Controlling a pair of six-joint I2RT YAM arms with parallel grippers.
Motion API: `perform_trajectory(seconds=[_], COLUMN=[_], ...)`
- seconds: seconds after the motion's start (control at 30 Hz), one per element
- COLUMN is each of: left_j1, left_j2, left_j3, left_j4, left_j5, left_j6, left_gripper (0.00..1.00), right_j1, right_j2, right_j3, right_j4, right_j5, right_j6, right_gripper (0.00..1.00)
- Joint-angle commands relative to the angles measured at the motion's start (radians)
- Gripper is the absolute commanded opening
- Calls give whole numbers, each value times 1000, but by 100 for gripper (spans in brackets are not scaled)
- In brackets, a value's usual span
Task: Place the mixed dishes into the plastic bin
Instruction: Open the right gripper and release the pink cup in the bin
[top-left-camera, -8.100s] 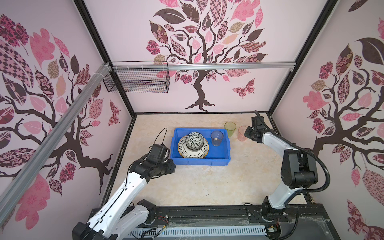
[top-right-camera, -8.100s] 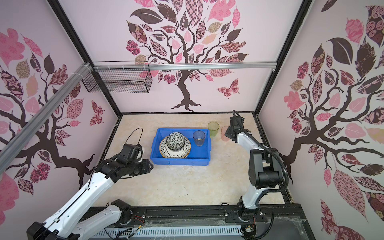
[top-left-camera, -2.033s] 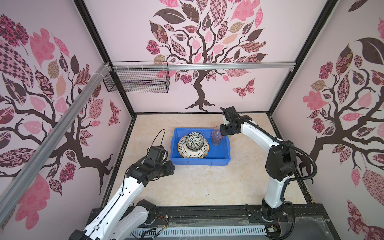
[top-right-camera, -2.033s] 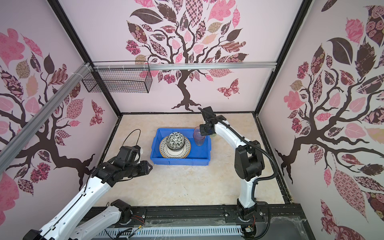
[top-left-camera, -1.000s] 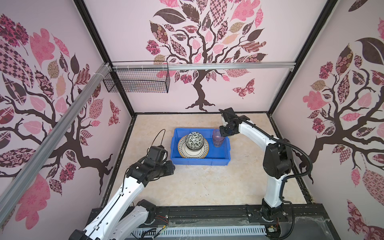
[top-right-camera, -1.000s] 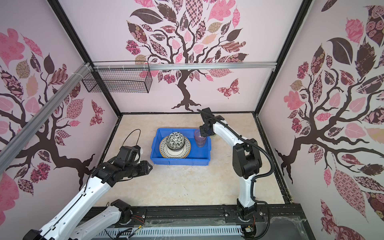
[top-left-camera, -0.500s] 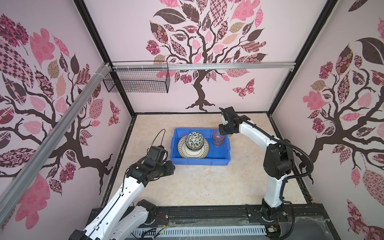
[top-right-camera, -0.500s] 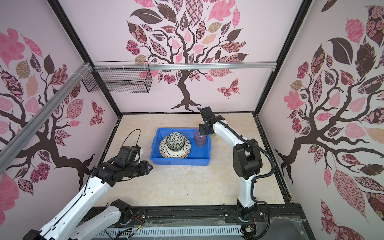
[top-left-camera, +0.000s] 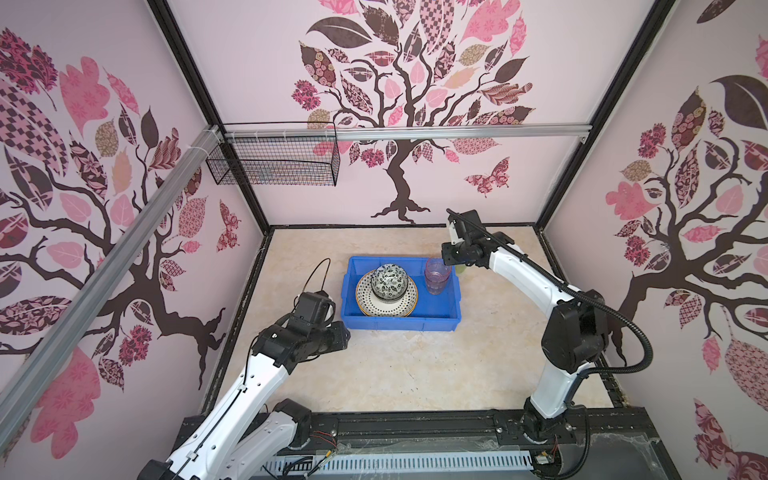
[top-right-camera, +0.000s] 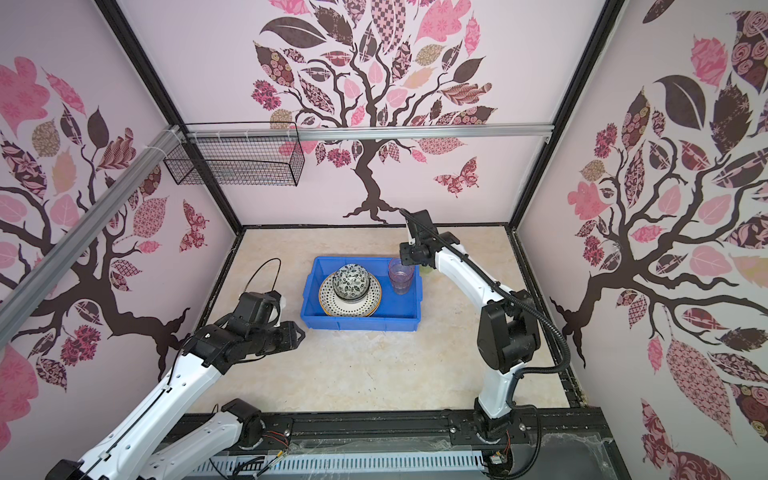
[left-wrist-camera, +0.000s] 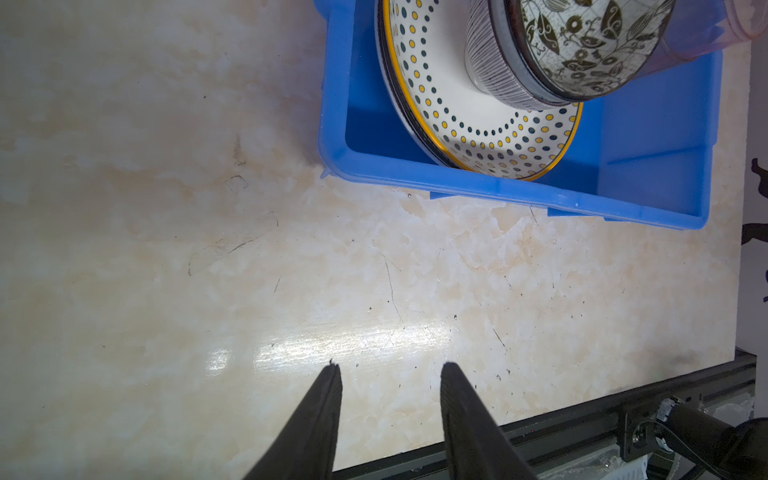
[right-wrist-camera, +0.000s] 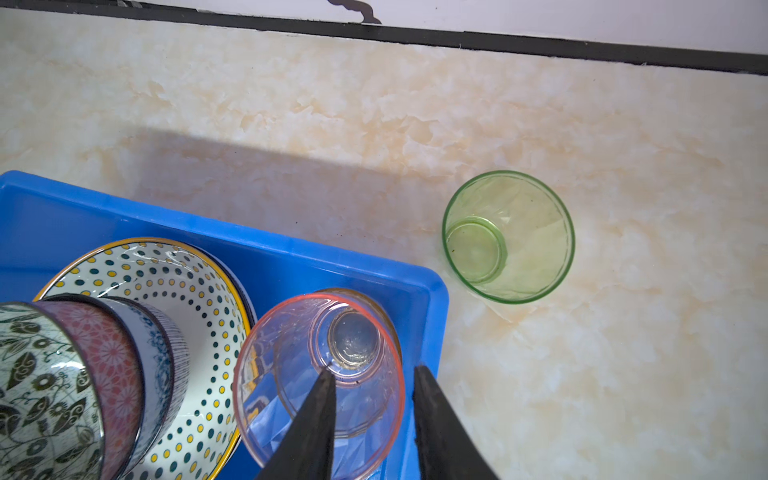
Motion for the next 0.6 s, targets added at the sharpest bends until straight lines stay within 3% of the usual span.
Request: perform_trajectory(seconds=[0.0, 0.17, 0.4, 0.57], left_j1=[3, 3, 3, 3], left_j2=[-13, -12, -10, -10], left_j3=[-27, -27, -26, -26], left_j4=[20, 19, 20, 19], left_j5=[5, 5, 5, 5], left_j6=[5, 6, 4, 4], left_gripper=[43, 43, 43, 44], right_j1=[5, -12, -94, -136], right_j2=[-77, -121, -166, -175], right_j3=[-34, -80, -153, -186], right_j4=[39, 82, 153, 175], right_j5=[19, 12, -113, -136], right_j6=[21, 42, 120, 144], right_gripper=[37, 39, 39, 38])
